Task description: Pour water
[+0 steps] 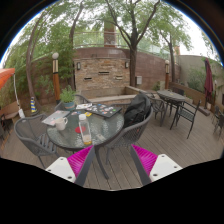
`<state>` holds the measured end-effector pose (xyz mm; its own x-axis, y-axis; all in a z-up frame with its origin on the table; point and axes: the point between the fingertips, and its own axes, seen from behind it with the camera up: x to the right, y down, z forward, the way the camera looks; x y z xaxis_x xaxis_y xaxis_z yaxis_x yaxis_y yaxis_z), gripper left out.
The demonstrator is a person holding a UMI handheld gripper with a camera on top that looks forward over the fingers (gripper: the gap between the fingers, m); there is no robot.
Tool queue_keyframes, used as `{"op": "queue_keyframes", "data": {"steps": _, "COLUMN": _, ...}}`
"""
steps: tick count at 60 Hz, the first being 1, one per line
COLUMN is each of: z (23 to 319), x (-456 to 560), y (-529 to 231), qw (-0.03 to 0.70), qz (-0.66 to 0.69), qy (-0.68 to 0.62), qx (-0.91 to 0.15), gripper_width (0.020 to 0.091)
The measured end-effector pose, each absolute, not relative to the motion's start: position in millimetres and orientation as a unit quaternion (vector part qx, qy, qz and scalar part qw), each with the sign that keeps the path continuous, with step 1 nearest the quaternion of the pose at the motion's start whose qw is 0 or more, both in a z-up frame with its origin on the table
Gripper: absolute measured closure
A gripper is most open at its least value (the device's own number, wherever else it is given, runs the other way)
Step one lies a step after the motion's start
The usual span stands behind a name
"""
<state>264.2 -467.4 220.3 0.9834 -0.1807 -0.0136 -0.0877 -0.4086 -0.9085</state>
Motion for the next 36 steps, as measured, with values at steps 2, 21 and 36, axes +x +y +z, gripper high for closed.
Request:
{"op": "queue_keyframes", "data": {"steps": 2, "z": 212.6, "x": 252.3, "y": -453.5, "qw": 0.54, "qz": -0.04, "qy": 0.075, "qx": -0.837, "gripper_width": 0.0307}}
{"op": "queue_keyframes", "data": {"steps": 21, "z": 135.6, "x": 115.3, "y": -278.5, "qw": 0.594, "qz": 0.001, "qy": 0.022, "qx": -0.804, "gripper_width": 0.0304}}
{"op": "queue_keyframes", "data": {"steps": 36, "z": 78.1, "x": 90.3, "y": -164.8, "qw": 0.618, "qz": 0.021, "qy": 0.027, "qx": -0.786, "gripper_width": 0.0322}}
